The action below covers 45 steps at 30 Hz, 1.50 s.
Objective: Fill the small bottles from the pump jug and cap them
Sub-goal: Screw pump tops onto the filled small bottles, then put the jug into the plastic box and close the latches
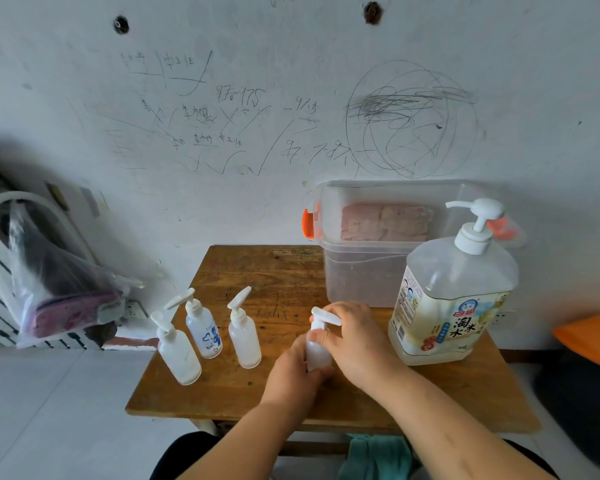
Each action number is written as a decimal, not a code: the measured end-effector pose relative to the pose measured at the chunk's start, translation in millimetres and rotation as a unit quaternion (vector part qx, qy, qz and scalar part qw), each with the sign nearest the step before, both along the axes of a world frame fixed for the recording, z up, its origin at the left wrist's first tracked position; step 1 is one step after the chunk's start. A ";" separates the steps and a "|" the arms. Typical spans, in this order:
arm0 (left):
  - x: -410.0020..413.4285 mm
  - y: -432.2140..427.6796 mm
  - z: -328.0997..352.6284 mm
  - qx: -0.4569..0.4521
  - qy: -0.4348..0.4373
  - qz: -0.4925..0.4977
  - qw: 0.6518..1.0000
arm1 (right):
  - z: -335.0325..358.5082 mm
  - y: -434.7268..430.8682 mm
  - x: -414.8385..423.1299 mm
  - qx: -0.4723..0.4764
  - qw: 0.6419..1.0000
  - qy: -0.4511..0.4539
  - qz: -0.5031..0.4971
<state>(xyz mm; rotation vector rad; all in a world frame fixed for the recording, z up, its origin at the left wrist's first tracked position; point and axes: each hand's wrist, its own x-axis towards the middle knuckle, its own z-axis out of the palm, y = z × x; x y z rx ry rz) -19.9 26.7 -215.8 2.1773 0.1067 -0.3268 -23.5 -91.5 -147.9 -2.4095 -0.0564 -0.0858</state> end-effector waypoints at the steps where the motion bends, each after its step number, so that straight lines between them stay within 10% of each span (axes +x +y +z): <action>1: -0.4 -0.3 0.5 0.001 0.000 0.005 1.000 | -0.4 1.6 -0.4 -0.005 1.000 -0.007 -0.006; 14: -5.1 -4.4 9.8 0.015 0.015 0.012 1.000 | 20.3 -14.2 -12.7 0.018 1.000 0.024 0.009; 22: -5.2 -5.2 36.1 -0.001 -0.059 0.007 0.998 | 96.1 -75.9 -31.1 -0.087 0.944 -0.273 -0.161; 28: -7.3 -6.1 70.6 0.001 -0.123 -0.011 0.992 | 135.4 -114.5 -10.5 -0.158 0.958 -0.099 -0.217; 37: -17.5 -5.0 119.0 0.014 -0.200 -0.034 0.979 | 160.4 -127.1 5.6 0.232 0.955 0.017 -0.184; 45: -20.1 -17.4 156.2 -0.008 -0.259 -0.047 0.965 | 191.0 -106.5 -9.5 0.216 0.960 -0.108 -0.146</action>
